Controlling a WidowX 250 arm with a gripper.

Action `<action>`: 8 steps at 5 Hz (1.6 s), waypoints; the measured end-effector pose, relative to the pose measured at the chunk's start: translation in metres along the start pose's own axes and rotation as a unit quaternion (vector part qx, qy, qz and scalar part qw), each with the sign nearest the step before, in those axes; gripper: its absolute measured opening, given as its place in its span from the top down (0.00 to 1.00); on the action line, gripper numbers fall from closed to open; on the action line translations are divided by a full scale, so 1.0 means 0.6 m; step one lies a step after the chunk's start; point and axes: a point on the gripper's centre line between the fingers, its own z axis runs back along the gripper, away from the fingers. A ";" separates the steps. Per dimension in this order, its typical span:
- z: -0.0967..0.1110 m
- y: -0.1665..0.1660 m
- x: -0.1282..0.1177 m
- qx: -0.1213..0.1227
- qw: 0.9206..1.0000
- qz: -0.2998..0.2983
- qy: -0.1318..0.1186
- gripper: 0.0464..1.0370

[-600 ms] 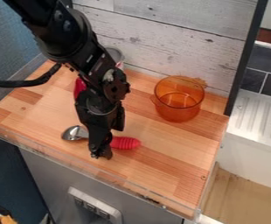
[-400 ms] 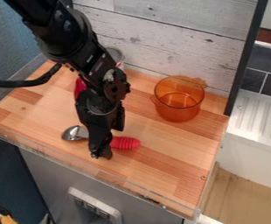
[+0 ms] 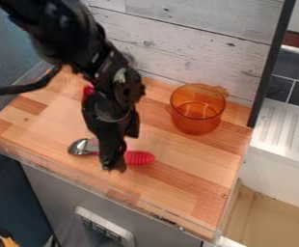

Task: Move the orange bowl to the left center end of the table

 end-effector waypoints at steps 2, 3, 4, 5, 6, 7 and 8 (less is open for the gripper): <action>0.083 -0.050 -0.051 -0.056 0.996 0.018 0.071 0.04; 0.093 -0.078 -0.075 -0.054 0.993 0.028 0.102 0.04; 0.067 -0.099 -0.099 -0.026 0.994 0.032 0.097 0.04; 0.032 -0.118 -0.113 -0.011 0.996 0.031 0.086 0.04; 0.003 -0.129 -0.129 0.000 0.997 0.017 0.072 0.04; -0.025 -0.136 -0.142 -0.001 0.997 0.020 0.080 0.04; -0.047 -0.139 -0.149 0.010 0.997 0.019 0.079 0.07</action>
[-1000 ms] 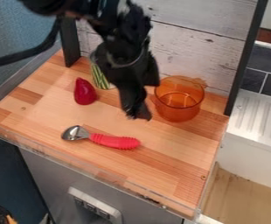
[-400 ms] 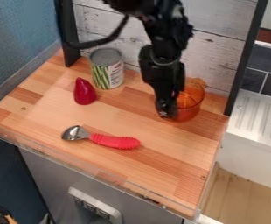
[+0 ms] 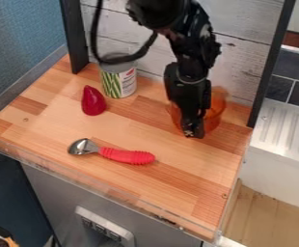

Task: Move the orange bowl to the left center end of the table

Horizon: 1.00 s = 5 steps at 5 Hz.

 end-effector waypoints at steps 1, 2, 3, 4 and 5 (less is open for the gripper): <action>-0.007 0.005 -0.001 0.004 1.000 -0.008 -0.010 0.36; -0.007 0.004 0.002 0.001 1.000 -0.007 -0.019 0.67; -0.007 0.002 0.005 -0.002 1.000 -0.006 -0.023 0.89; -0.006 0.014 0.009 -0.005 1.000 -0.004 -0.026 0.97; 0.021 0.024 0.018 -0.018 0.999 -0.001 -0.030 0.97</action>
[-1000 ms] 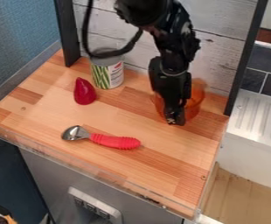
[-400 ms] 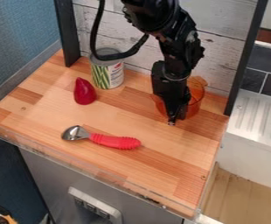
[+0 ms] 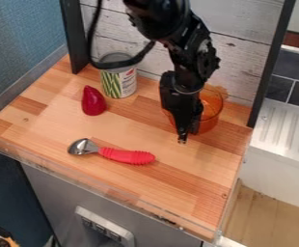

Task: Move the orange bowl to the left center end of the table

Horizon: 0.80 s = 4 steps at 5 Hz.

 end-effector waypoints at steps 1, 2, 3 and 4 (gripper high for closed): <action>0.041 0.009 0.030 -0.029 0.999 0.028 0.002 0.97; 0.070 0.023 0.072 -0.044 0.997 0.063 -0.009 0.97; 0.093 0.045 0.138 -0.052 0.991 0.118 -0.043 0.97; 0.110 0.064 0.210 -0.055 0.979 0.176 -0.083 0.97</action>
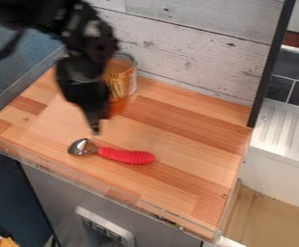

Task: Move the orange bowl to the left center end of the table

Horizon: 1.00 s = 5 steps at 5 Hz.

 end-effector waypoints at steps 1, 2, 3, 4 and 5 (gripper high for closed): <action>-0.005 -0.010 0.060 0.002 0.998 0.053 -0.036 0.97; -0.021 -0.010 0.119 0.019 0.991 0.109 -0.073 0.97; -0.043 -0.010 0.167 0.044 0.981 0.161 -0.096 0.97; -0.070 -0.012 0.176 0.075 0.975 0.188 -0.088 0.97; -0.088 -0.024 0.181 0.087 0.973 0.193 -0.097 0.97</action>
